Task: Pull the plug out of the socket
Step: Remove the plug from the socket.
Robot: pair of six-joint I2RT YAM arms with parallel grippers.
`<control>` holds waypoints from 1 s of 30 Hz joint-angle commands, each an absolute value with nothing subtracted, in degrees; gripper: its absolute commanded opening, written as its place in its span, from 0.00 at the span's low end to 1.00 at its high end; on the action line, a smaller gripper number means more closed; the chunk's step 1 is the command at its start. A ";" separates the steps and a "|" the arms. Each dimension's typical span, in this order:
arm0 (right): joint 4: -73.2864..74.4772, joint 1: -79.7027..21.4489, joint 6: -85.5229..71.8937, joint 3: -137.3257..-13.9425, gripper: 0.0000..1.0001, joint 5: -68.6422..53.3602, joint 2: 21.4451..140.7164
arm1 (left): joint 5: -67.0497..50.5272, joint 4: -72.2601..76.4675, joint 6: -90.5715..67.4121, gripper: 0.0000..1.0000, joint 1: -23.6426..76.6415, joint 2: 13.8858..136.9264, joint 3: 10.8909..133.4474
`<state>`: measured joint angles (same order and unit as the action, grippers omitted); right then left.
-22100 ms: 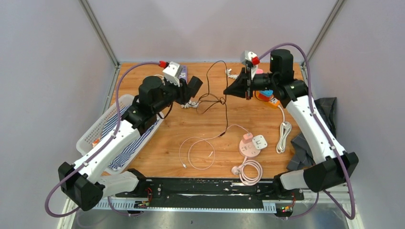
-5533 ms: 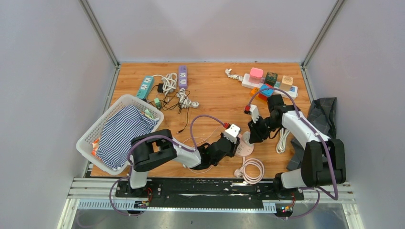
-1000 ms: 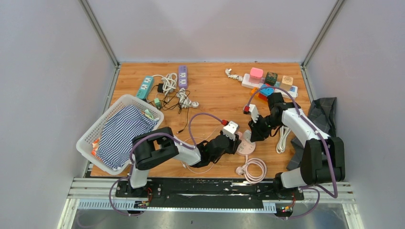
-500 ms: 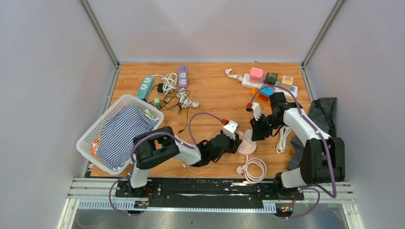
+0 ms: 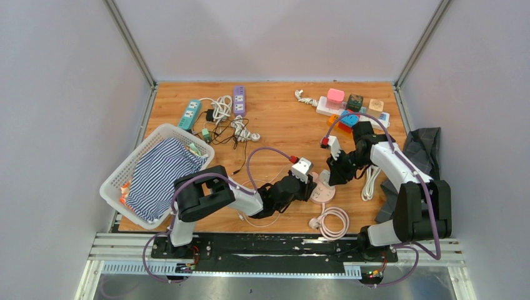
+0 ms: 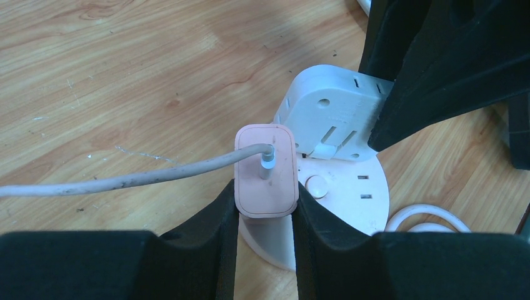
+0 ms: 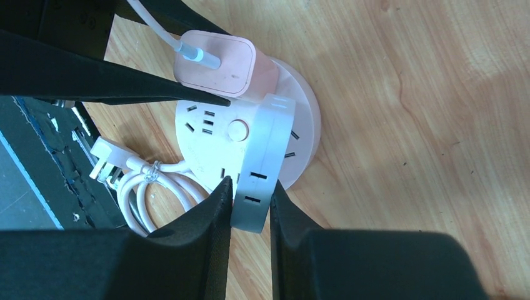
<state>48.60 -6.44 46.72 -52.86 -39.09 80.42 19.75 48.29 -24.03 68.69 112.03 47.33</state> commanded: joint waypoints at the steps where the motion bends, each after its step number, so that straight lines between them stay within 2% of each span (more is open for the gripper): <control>1: 58.18 -10.90 51.40 -52.15 0.00 -53.60 79.98 | 16.09 42.89 -26.47 0.00 68.57 115.62 47.29; 16: 50.76 -5.68 42.08 -52.53 0.00 -40.08 80.86 | 15.57 42.89 -26.66 0.00 68.29 115.97 47.29; 30: 61.17 -11.42 54.84 -52.51 0.00 -54.74 80.51 | 15.02 42.89 -26.80 0.00 68.12 116.34 47.46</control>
